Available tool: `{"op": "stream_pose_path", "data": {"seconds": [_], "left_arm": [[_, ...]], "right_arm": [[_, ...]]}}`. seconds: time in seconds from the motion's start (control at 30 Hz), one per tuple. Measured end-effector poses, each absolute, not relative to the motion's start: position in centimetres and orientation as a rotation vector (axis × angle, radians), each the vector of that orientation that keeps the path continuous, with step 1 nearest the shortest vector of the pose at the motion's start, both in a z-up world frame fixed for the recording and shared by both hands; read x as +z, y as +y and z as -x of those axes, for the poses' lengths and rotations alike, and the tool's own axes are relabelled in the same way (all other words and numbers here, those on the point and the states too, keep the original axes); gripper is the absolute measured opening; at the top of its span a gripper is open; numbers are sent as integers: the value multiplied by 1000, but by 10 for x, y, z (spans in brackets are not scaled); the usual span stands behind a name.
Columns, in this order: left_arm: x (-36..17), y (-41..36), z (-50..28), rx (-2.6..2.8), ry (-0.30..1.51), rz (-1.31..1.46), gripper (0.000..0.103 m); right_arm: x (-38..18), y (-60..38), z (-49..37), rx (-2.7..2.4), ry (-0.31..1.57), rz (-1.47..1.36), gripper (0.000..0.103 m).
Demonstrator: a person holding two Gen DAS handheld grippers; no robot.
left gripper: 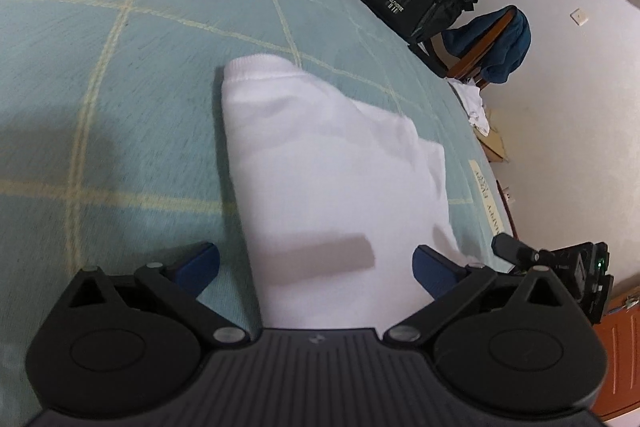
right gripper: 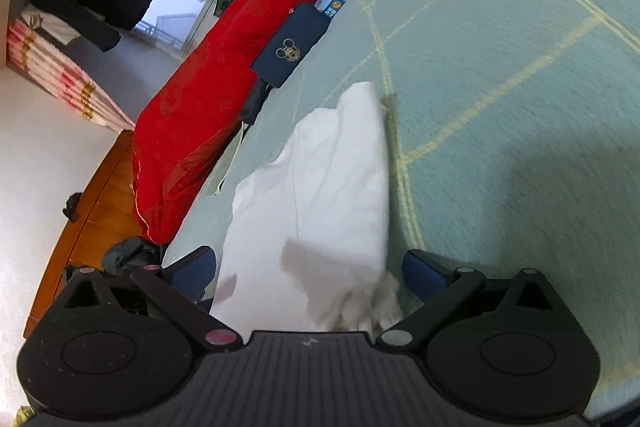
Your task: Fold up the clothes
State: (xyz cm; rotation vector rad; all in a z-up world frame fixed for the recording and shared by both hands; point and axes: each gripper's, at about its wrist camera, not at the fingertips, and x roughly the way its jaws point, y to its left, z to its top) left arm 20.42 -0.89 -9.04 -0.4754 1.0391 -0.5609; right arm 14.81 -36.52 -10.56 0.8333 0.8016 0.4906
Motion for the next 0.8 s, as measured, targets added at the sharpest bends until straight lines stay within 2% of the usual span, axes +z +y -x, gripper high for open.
{"op": "stream_pose_path", "data": {"seconds": [0.2, 0.47, 0.8], "left_arm": [[-94, -16, -228, -556, 1061, 525, 102], [-95, -8, -200, -633, 1163, 622, 102], [-96, -30, -233, -586, 1122, 586, 102]], "right_arm": [[-104, -360, -180, 531, 816, -809, 103], [-108, -363, -184, 600, 906, -869, 103], [-112, -363, -211, 684, 1016, -918, 103]]}}
